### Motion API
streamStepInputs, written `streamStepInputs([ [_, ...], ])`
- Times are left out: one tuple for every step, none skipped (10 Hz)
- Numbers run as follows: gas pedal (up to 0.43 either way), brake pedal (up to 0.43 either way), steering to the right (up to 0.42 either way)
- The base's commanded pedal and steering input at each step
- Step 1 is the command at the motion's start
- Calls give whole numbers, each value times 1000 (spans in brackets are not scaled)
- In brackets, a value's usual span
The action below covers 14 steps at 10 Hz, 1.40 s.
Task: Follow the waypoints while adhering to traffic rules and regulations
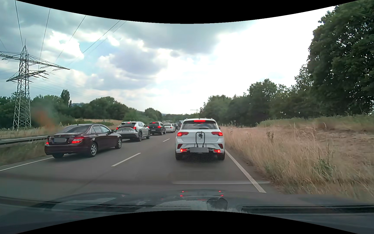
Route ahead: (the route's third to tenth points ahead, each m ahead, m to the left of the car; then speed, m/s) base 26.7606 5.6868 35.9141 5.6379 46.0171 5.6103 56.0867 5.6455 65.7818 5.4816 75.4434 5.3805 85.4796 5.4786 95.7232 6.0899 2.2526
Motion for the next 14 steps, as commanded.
streamStepInputs([
  [0,232,9],
  [0,232,9],
  [0,238,9],
  [0,238,9],
  [0,244,9],
  [0,244,9],
  [0,250,9],
  [0,250,9],
  [0,250,9],
  [0,250,7],
  [0,244,4],
  [0,244,4],
  [0,244,4],
  [0,244,4],
])
